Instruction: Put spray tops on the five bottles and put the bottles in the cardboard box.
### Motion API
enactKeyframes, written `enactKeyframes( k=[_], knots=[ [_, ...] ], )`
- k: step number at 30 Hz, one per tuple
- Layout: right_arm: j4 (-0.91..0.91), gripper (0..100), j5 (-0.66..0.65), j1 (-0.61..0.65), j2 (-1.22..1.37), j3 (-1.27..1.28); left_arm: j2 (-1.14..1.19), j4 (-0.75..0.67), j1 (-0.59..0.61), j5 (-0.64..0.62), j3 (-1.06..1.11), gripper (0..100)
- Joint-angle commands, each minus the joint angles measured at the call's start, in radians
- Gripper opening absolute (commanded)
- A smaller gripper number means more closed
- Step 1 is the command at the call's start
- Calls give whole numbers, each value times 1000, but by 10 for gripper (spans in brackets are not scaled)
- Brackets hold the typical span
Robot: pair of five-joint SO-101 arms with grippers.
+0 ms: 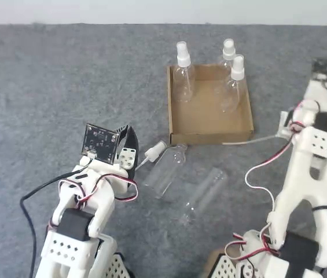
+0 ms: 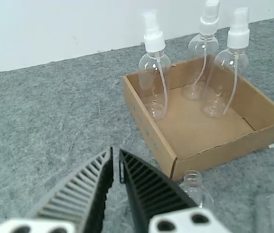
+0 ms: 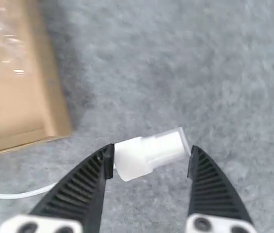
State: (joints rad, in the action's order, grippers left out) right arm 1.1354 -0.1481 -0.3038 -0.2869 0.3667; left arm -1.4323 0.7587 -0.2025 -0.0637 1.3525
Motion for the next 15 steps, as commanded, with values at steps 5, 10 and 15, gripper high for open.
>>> enactKeyframes(
  k=[5, 10, 15],
  knots=[
    [232, 167, 12, 298, -13, -333, 11, -106, 153, 11, -21, 12],
    [266, 166, 127, 587, -7, -428, 14, -80, 282, 2, -84, 12],
    [160, 166, 218, 866, 39, -408, 14, -21, 341, -40, -136, 12]
  ],
)
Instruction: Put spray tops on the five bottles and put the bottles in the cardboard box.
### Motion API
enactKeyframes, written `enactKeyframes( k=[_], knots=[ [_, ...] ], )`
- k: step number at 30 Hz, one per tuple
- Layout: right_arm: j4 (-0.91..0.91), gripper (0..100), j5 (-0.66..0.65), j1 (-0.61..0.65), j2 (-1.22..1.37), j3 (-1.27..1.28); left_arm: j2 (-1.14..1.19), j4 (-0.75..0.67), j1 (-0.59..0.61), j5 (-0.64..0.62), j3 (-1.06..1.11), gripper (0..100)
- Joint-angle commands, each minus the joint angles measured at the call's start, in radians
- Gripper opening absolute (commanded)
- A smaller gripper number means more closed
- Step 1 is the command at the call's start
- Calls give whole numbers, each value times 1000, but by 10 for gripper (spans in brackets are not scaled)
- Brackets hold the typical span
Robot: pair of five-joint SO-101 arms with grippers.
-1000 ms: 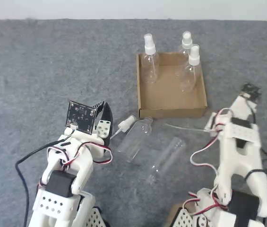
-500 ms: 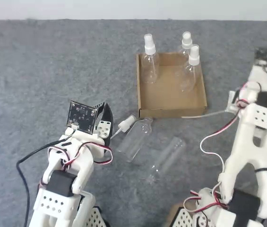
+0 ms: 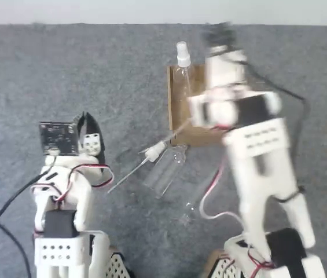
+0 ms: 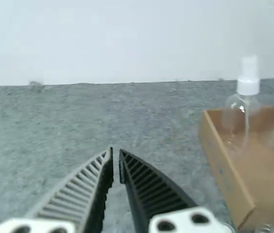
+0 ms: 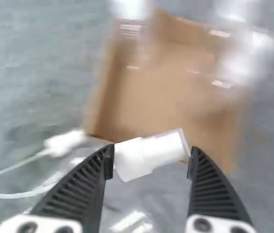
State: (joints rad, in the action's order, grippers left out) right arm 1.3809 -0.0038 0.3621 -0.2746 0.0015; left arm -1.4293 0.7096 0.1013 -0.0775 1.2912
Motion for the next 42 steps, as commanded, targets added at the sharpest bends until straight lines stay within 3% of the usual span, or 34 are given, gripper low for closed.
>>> enactKeyframes(
  k=[1, 6, 16, 22, 29, 32, 36, 42],
  knots=[
    [-117, 166, 84, 246, 53, -43, 11, 29, 38, -28, -74, 12],
    [-289, 166, 129, 381, 246, -44, 8, 26, 66, -34, -74, 12],
    [-492, 173, 310, 438, 545, -44, 6, 23, 75, -32, -71, 12],
    [-481, 325, 315, 449, 588, -38, 2, 21, 72, -32, -61, 12],
    [-352, 351, 310, 444, 533, -44, 6, 20, 72, -32, -61, 12],
    [-217, 351, 305, 424, 429, -44, 6, 11, 72, -32, -59, 12],
    [-42, 351, 196, 392, 263, -41, 8, -23, 72, -34, -35, 12],
    [249, 352, 129, 271, 35, -40, 8, -25, 71, -34, -35, 12]
  ],
)
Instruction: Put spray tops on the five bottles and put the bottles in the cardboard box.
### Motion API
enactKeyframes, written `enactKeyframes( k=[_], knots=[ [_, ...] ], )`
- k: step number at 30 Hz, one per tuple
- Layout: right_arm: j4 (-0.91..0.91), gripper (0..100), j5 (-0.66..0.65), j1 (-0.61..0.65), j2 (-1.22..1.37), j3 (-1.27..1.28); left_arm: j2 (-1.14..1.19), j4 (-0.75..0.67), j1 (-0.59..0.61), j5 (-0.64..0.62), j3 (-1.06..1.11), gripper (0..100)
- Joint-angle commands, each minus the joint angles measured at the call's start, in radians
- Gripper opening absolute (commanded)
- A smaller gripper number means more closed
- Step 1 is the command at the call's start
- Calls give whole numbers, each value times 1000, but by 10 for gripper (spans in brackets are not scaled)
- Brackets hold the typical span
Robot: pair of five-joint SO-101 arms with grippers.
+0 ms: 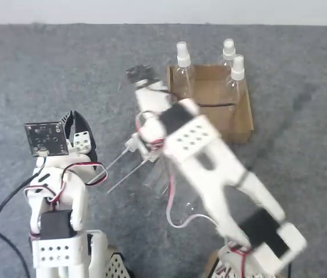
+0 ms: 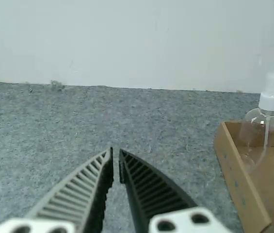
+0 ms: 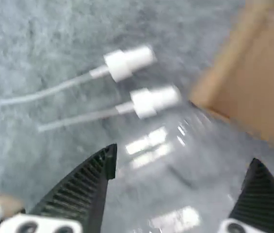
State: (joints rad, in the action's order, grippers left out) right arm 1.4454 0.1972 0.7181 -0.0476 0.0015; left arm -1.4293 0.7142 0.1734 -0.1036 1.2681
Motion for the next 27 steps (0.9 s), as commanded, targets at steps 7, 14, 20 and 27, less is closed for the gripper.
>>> enactKeyframes(
  k=[7, 14, 20, 27],
  knots=[
    [335, 353, -473, -208, -346, 118, 8, -29, -5, -8, -12, 12],
    [166, 353, -810, -214, -539, 589, 8, -31, -44, -5, 2, 12],
    [27, 355, -1033, -156, -748, 864, 8, -31, -46, -6, 4, 12],
    [22, 380, -1224, -113, -829, 948, 8, -28, -77, -3, 5, 12]
  ],
)
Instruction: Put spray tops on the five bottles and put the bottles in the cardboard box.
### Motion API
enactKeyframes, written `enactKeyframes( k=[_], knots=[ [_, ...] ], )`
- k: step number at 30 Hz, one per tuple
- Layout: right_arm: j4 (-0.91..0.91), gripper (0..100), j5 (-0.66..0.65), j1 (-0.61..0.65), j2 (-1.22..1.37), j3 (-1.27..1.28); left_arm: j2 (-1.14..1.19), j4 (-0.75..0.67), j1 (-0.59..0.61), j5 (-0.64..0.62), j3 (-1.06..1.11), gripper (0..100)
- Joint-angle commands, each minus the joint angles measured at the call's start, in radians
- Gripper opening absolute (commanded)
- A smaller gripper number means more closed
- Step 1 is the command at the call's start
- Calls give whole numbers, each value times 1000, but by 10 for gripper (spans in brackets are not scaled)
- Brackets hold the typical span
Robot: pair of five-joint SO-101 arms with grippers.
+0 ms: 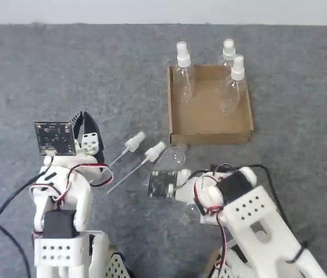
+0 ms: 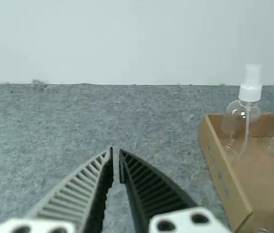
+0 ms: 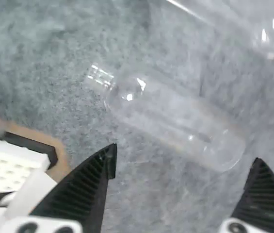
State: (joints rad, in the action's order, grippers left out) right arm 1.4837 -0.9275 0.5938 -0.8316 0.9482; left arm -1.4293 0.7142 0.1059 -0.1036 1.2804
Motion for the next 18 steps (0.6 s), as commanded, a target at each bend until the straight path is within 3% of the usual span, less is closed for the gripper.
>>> enactKeyframes(
  k=[1, 7, 18],
  knots=[
    [-15, 402, -126, 12, -45, 3, 8, -28, -9, -2, -7, 12],
    [-44, 458, -244, 12, -44, 26, 8, -28, -8, -2, -7, 12],
    [-236, 458, -244, 7, 137, 84, 8, -28, -9, -2, -7, 12]
  ],
)
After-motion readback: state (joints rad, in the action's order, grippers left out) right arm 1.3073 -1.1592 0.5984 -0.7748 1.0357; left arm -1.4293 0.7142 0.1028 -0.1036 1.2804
